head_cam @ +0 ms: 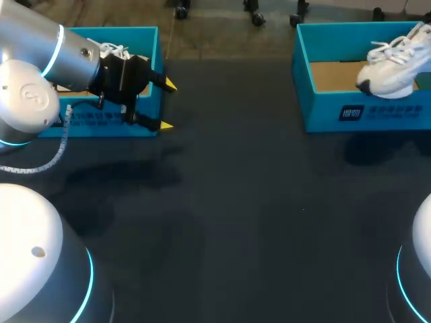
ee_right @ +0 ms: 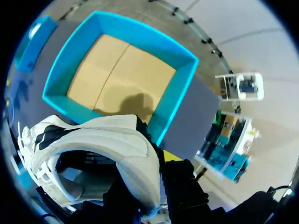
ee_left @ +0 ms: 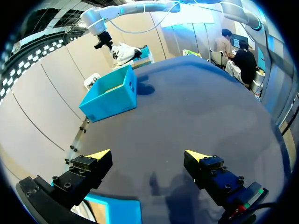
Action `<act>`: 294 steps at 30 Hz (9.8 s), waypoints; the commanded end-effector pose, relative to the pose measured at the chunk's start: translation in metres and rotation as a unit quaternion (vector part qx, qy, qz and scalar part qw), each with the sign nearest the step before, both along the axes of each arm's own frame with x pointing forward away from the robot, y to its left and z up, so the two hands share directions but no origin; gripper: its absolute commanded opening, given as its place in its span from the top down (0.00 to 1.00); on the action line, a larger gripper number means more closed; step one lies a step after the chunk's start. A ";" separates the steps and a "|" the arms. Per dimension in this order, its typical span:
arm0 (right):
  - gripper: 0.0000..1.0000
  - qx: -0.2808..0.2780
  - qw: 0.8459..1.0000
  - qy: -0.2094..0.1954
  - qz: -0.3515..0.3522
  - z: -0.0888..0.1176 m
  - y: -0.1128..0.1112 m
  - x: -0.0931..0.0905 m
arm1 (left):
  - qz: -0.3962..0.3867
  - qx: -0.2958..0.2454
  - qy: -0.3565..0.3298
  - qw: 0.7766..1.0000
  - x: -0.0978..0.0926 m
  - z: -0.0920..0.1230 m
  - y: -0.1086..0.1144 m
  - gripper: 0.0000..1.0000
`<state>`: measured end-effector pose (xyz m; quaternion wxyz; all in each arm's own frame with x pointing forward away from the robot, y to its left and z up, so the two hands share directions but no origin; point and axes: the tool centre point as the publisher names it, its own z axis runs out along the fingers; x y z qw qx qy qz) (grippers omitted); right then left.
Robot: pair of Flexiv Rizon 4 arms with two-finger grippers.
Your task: Take the shoe out of the shoebox, open the shoe tongue, remove and reinsert the insole, then place the shoe into the shoebox
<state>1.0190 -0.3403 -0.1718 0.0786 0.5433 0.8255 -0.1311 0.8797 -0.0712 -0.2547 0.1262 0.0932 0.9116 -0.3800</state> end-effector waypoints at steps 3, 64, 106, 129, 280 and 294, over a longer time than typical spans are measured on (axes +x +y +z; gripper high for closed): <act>1.00 0.046 0.973 -0.054 -0.219 0.002 -0.002 -0.004 | 0.000 0.001 -0.001 1.000 -0.001 0.000 0.000 0.00; 1.00 -0.013 0.954 -0.064 -0.294 -0.118 -0.022 0.059 | 0.000 0.001 -0.001 1.000 -0.001 0.000 0.000 0.00; 1.00 -0.042 0.951 -0.078 -0.295 -0.170 -0.010 0.004 | 0.000 0.001 -0.001 1.000 -0.001 0.000 0.000 0.00; 0.00 -0.033 0.943 -0.083 -0.322 -0.166 -0.007 -0.007 | 0.000 0.001 -0.001 1.000 -0.001 0.000 0.000 0.00; 0.00 0.088 0.960 -0.119 -0.238 -0.087 0.112 -0.170 | -0.553 0.422 -0.217 0.685 0.293 -0.026 0.328 0.00; 0.00 0.092 0.964 -0.113 -0.224 -0.087 0.112 -0.174 | -0.570 0.409 -0.214 0.680 0.317 -0.043 0.344 0.00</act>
